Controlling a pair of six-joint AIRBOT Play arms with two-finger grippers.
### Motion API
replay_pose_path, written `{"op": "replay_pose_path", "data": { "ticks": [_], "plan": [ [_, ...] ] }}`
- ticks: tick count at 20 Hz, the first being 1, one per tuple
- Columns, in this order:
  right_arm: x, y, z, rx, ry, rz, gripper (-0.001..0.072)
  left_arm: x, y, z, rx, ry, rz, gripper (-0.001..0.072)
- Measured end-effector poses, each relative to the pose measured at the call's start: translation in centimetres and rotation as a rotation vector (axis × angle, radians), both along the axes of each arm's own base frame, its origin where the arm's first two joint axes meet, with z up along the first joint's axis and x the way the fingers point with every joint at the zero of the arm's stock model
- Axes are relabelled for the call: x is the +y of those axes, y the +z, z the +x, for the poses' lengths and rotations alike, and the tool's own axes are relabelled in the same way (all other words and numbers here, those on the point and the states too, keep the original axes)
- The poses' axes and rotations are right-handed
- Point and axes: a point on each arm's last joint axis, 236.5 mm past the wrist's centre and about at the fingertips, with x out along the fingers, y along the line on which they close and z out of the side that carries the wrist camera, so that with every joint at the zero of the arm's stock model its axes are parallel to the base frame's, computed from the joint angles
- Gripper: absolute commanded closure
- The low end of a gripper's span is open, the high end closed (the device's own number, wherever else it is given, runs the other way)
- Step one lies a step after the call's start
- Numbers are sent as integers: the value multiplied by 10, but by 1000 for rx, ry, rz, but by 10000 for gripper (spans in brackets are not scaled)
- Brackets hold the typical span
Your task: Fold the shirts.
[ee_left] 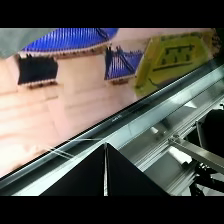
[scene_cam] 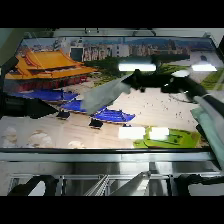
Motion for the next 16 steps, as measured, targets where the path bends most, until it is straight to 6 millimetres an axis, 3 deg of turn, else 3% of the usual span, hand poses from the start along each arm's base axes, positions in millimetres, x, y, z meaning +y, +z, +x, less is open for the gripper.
{"op": "replay_pose_path", "data": {
  "ticks": [1, 3, 6, 9, 11, 13, 16],
  "plan": [
    [-31, 17, 10, -25, -68, -24, 698, 0, 0, 0, 0, 0, 0, 683],
    [-113, 55, 26, -73, -255, -81, 698, 0, 0, 0, -1, -3, 0, 682],
    [-237, 90, 13, -73, -514, -180, 698, 0, 0, -1, 0, -4, 0, 682],
    [-337, 86, -43, 55, -694, -341, 699, 0, 0, 0, -2, -1, 0, 682],
    [-388, 74, -91, 177, -792, -482, 699, 0, 0, 0, -2, -1, -1, 683],
    [-430, 60, -146, 317, -876, -625, 698, 0, 0, 1, -2, 0, -1, 682],
    [-469, 36, -219, 540, -959, -763, 698, 0, 0, 1, -3, 1, -1, 682]
  ]
}}
